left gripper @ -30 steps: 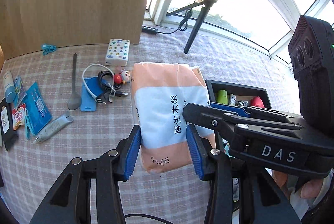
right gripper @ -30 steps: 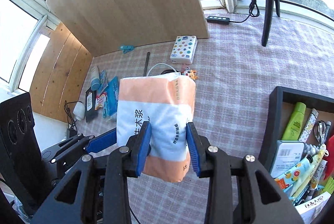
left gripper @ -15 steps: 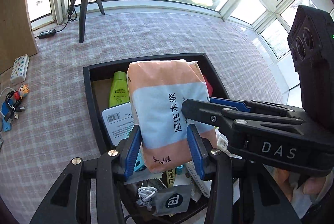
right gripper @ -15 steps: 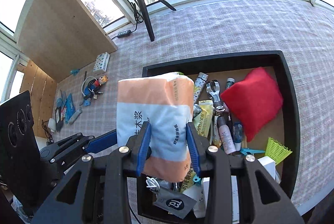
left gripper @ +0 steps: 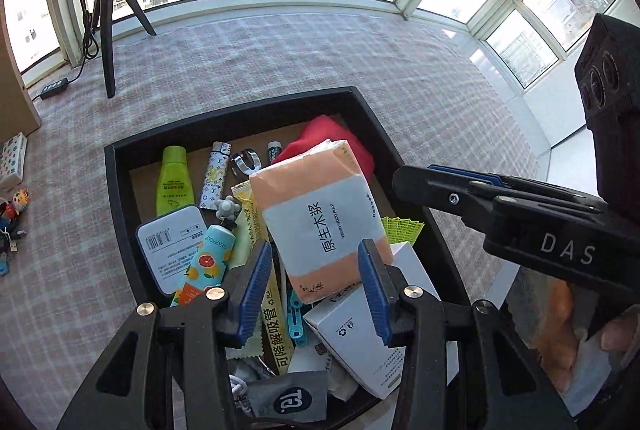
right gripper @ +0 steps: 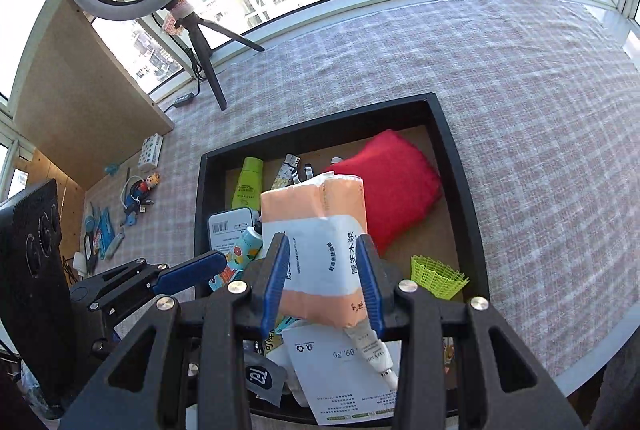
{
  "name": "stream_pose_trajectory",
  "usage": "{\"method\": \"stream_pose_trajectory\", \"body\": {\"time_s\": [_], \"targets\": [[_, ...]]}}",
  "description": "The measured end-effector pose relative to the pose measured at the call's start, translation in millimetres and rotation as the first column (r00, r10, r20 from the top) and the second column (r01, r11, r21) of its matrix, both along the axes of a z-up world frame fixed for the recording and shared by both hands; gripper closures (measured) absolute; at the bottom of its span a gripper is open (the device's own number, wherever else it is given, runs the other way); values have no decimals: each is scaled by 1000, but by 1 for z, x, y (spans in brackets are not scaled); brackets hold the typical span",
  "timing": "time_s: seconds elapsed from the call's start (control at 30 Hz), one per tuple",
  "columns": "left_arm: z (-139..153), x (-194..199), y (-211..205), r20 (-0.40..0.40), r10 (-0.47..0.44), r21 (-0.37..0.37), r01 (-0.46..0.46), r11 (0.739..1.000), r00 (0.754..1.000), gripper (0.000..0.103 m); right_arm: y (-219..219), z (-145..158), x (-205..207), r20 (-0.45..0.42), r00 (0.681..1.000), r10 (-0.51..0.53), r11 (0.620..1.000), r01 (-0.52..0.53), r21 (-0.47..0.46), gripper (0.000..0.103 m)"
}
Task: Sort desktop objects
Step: 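Carry the tissue pack into the black tray and open both grippers, then grasp a blue clothespin with left gripper while right gripper grasps the metal spoon handle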
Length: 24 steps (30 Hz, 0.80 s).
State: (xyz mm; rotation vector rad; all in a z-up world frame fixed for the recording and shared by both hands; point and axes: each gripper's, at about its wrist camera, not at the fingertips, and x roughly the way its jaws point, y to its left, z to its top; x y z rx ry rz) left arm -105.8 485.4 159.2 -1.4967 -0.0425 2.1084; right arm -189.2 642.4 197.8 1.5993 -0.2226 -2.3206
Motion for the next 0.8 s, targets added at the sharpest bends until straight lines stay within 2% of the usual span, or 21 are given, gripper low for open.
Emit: {"method": "stream_pose_trajectory", "body": {"time_s": [0.2,0.33,0.5,0.67,0.8], "targets": [[-2,-1,-41,-7,62,-14,-63,998,998,61,-20,4,-3,-8,999,32,999,-32,-16,68],[-5,-1,-80,-17,113,-42,-114,993,993,59,-55,4,-6,-9,995,99,995,-99,-17,68],[-15,2,-143,-35,188,-111,-191,975,981,57,-112,3,-3,-16,980,199,980,-199,-11,68],[-28,3,-223,-8,305,-136,-303,943,952,54,-179,3,0,-17,953,302,953,-302,-9,68],[-37,4,-290,4,408,-161,-402,901,913,54,-234,2,2,-15,928,373,928,-373,-9,68]]}}
